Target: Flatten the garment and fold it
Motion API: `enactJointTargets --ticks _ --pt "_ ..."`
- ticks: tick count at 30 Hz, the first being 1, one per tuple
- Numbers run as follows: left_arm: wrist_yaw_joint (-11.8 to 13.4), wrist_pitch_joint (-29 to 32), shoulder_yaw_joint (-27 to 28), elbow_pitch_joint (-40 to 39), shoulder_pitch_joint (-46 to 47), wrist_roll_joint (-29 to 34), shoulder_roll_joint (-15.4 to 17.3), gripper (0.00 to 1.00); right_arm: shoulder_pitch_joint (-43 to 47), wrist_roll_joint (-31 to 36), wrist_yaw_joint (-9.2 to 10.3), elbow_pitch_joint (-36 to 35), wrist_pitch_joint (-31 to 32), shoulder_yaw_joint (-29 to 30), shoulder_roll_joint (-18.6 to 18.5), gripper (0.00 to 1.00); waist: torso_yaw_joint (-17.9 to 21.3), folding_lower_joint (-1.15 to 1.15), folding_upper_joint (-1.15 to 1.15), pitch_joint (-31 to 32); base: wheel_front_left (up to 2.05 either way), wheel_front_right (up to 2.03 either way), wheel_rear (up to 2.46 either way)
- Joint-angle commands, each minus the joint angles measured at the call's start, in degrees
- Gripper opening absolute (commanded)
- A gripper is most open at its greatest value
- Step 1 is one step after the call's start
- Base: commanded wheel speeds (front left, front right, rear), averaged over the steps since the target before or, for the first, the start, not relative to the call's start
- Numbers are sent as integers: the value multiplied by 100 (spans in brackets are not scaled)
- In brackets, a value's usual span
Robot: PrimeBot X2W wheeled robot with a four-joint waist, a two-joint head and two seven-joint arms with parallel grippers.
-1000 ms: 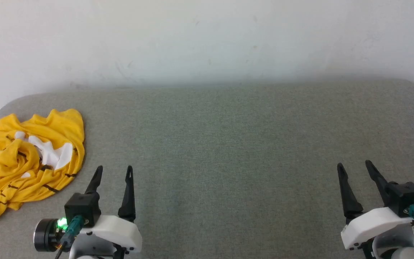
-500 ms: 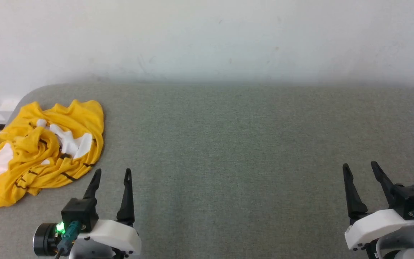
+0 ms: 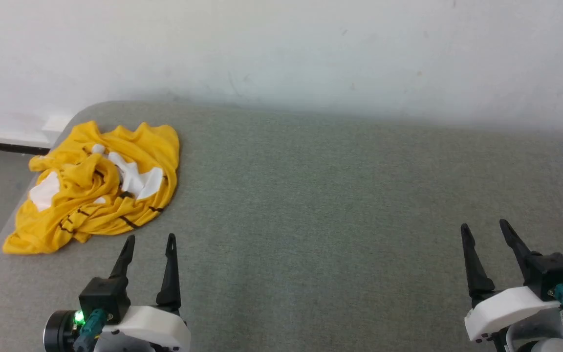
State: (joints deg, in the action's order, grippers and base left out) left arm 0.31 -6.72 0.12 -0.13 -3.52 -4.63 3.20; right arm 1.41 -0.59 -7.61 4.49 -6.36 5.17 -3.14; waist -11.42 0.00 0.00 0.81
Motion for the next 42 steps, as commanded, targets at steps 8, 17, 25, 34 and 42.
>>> enactJointTargets --ticks 8,17,25,34,42 --pt "26 -146 59 21 -142 -105 -17 100 3 -31 7 12 -100 -35 14 100 -457 0 0 65 0 0 0" --pt "53 -254 58 47 -197 -193 -20 100 7 -47 7 39 -152 -66 16 100 -905 0 0 56 0 0 0" --pt "68 -350 67 79 -245 -264 -22 100 -8 -93 8 108 -208 -185 17 100 -1296 0 0 100 0 0 0" --pt "85 -457 109 109 -313 -338 -24 100 -9 -137 9 211 -270 -345 19 100 -1681 0 0 144 0 0 0" --pt "74 -553 151 127 -372 -365 -26 100 15 -177 10 275 -335 -399 21 100 -1986 0 0 182 0 0 0"
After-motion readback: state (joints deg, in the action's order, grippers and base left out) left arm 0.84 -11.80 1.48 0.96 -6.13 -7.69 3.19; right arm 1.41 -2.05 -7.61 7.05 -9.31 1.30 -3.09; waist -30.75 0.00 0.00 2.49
